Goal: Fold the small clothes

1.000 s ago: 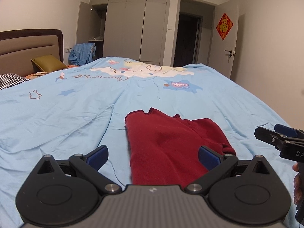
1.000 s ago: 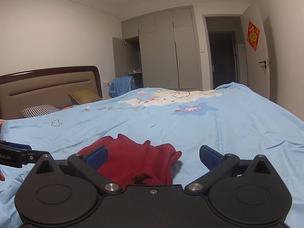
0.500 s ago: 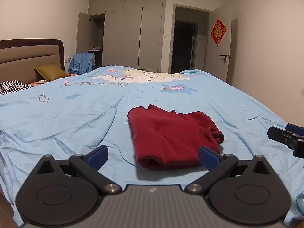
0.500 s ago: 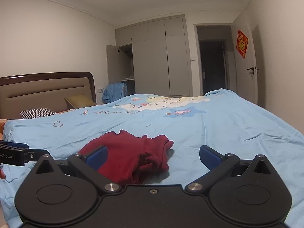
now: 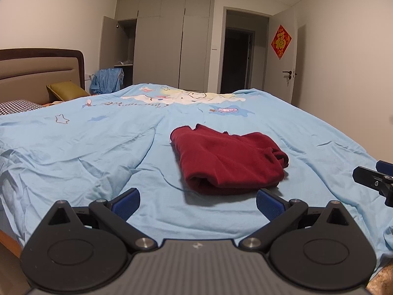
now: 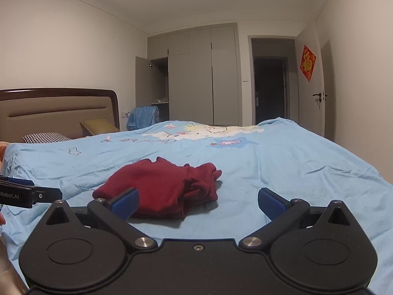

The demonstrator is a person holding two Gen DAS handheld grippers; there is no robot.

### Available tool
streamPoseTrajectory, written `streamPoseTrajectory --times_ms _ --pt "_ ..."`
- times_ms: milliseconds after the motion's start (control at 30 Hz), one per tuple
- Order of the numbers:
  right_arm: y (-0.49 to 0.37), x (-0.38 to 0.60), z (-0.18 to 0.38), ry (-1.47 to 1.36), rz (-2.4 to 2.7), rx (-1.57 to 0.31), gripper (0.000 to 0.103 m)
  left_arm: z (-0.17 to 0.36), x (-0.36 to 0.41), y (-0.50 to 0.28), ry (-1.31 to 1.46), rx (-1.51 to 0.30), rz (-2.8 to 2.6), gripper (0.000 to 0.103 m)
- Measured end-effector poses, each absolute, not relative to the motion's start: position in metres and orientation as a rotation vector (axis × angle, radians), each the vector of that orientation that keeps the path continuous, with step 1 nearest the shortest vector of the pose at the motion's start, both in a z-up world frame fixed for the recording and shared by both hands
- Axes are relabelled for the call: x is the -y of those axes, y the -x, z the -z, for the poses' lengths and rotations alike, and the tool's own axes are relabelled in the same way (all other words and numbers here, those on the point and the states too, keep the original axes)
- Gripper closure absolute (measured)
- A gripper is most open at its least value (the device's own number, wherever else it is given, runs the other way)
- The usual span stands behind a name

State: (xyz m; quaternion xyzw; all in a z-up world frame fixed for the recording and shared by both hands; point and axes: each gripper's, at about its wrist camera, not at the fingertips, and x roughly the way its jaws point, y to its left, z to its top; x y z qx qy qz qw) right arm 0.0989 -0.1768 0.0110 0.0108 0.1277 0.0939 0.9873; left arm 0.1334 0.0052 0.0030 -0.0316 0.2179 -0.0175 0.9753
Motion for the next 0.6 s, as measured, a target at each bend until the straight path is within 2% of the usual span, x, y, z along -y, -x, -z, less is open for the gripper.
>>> streamPoseTrajectory --times_ms 600 --pt "-0.094 0.174 0.008 -0.021 -0.172 -0.303 0.001 0.020 -0.010 -0.128 0.065 -0.473 0.018 0.000"
